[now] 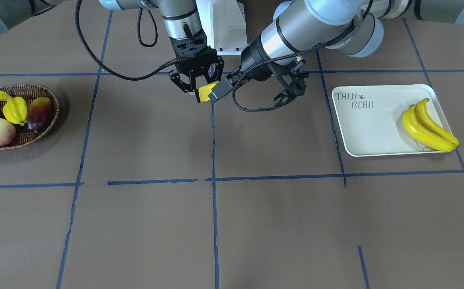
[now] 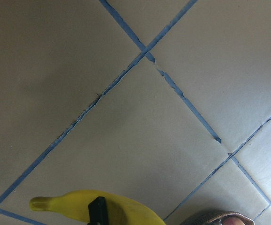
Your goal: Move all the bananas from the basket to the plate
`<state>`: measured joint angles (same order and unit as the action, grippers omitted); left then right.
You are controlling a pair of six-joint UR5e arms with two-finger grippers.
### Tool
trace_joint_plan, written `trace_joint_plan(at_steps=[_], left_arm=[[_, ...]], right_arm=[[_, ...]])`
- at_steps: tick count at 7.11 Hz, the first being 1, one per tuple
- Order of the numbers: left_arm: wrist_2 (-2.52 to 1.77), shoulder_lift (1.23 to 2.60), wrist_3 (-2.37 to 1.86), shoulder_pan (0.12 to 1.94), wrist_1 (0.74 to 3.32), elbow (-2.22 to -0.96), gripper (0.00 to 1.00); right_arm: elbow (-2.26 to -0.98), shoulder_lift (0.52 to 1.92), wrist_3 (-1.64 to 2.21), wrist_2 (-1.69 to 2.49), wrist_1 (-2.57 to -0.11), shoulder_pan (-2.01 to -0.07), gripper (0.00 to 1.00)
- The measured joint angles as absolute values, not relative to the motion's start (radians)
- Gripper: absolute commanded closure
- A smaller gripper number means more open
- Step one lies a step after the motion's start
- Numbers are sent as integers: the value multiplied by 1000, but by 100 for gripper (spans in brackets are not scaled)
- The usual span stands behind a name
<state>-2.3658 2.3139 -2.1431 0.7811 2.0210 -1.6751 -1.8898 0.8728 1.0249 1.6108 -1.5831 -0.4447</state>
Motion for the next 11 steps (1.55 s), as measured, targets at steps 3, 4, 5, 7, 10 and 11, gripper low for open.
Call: trace_joint_plan(at_steps=[3,4,5,7,10,11], left_arm=[[-2367,2313,-2142,777,2025,-1676,38],[-2367,2313,-2141,775,2026,-1676,38],[-2367,2313,-2141,774,2026,-1677,38],[-2367,2314,-2141,773,2026,-1678,38],[-2367,2314,-2140,772,2028,-1678,42],[-2367,2314,-2140,770,2027,-1678,50]], right_arm=[[-1891,873,1016,1611,-1583,-445,99],[-1892,874,1011,1611,-1583,-445,99],[-1892,874,1008,1611,-1583,-445,99],[-1893,874,1006,1611,-1583,-445,99],[-1894,874,1005,1611,-1583,-445,98],[-1895,874,1005,1611,-1583,-445,98]])
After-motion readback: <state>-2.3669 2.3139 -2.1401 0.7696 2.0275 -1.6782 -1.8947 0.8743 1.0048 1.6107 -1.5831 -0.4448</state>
